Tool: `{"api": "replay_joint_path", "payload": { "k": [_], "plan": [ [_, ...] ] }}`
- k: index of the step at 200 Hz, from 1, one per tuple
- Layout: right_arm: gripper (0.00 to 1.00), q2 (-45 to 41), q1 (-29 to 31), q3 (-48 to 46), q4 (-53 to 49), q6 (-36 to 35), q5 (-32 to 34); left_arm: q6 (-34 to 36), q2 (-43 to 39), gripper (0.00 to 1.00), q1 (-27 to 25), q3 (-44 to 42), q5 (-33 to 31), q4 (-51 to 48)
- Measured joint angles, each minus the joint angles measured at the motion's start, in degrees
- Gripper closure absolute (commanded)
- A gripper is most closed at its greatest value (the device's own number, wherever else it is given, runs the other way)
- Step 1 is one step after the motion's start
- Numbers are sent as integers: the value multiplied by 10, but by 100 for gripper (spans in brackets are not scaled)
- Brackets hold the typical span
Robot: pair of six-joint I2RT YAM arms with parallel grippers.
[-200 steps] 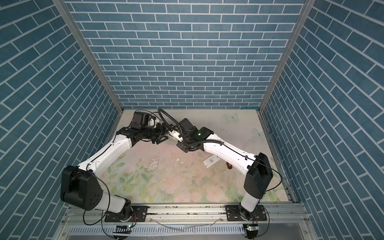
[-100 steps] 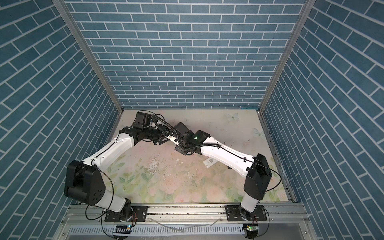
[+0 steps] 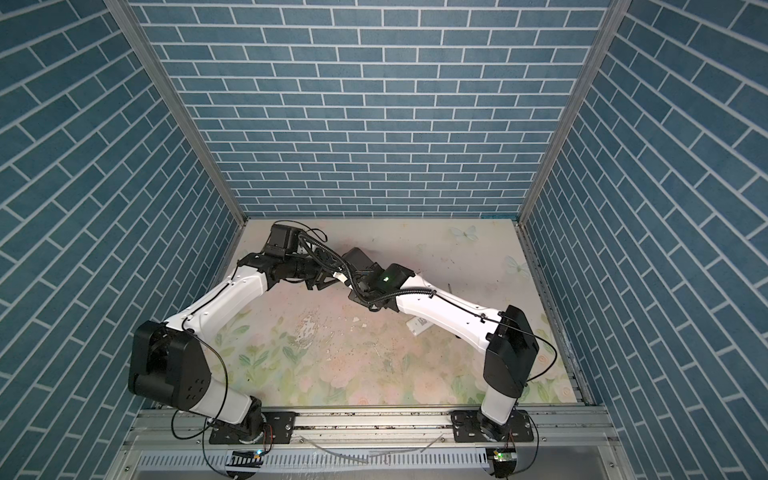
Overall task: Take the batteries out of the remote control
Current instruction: 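Open the left gripper and draw it back while the right gripper holds the remote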
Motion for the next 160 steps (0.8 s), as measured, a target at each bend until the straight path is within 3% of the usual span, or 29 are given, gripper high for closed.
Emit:
{"api": "replay_joint_path", "payload": {
  "k": [160],
  "plan": [
    [100, 10, 12, -33, 68, -50, 61, -86, 22, 88, 16, -4, 57, 40]
  ]
}}
